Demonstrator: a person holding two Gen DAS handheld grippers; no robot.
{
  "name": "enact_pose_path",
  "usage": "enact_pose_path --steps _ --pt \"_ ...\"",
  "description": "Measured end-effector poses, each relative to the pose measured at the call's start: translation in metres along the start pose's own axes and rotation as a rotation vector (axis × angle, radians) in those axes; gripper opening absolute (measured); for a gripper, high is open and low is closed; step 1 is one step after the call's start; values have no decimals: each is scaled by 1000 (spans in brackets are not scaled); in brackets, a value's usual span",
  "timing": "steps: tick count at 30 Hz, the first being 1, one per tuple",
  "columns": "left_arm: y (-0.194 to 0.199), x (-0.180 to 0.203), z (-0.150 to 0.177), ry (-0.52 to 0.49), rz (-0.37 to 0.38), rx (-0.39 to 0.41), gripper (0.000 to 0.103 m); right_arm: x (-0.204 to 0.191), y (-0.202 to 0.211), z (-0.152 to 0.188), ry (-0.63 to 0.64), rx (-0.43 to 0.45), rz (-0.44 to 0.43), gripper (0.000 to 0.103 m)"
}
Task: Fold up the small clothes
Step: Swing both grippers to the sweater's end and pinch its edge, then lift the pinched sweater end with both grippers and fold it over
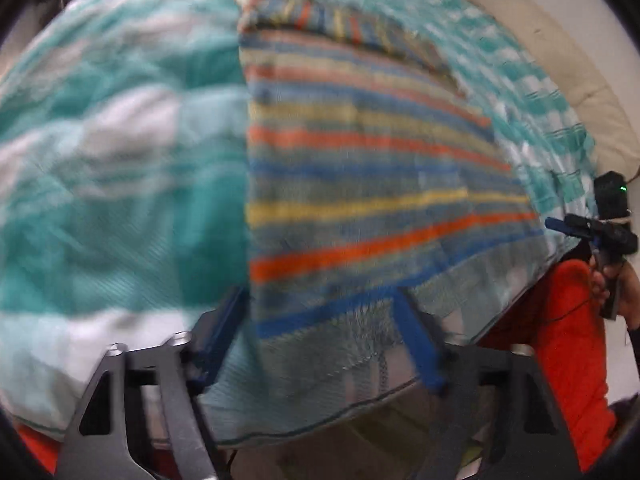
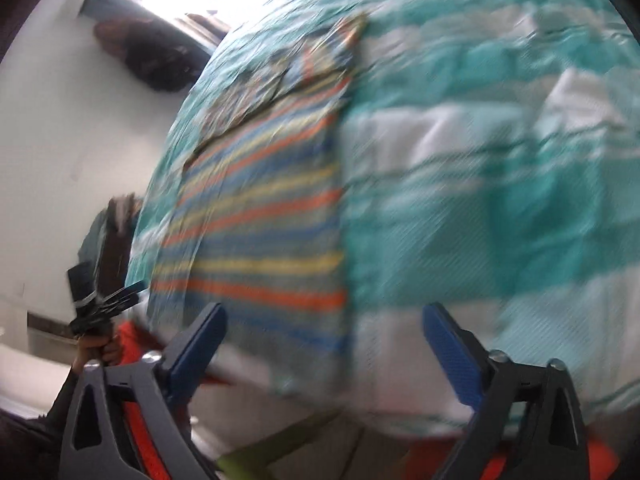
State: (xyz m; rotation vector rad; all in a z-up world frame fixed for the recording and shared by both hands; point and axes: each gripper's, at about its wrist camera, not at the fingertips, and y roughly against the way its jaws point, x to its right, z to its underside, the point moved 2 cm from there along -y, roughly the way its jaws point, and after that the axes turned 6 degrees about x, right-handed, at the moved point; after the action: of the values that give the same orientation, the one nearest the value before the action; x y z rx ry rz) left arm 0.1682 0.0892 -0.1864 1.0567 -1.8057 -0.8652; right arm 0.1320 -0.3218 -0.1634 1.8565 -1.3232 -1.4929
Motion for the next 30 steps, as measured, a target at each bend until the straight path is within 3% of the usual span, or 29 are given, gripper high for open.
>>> enact_pose_path --steps 2,4,5,6,8,12,17,23,30 --pt "-2 3 2 17 -33 28 70 -12 -19 14 34 -47 33 78" --pt "1 6 2 25 -52 41 50 -19 -29 21 41 -71 45 67" --pt "3 7 2 30 -45 41 24 -23 -31 25 47 -78 43 55" --pt "5 7 2 42 -24 34 7 -28 -32 28 53 -88 31 35" --pt "7 3 -1 54 -4 36 6 -34 -30 32 57 -93 30 7" --pt "17 -1 -4 104 45 71 5 -41 -16 24 95 -30 44 7" --pt "34 -14 -32 222 162 184 5 -35 1 -14 18 74 13 7" --pt "41 -23 -109 256 174 290 5 -25 -8 -89 -73 205 8 7" --pt "9 -42 -218 280 154 329 5 -18 -44 -201 -113 286 23 7"
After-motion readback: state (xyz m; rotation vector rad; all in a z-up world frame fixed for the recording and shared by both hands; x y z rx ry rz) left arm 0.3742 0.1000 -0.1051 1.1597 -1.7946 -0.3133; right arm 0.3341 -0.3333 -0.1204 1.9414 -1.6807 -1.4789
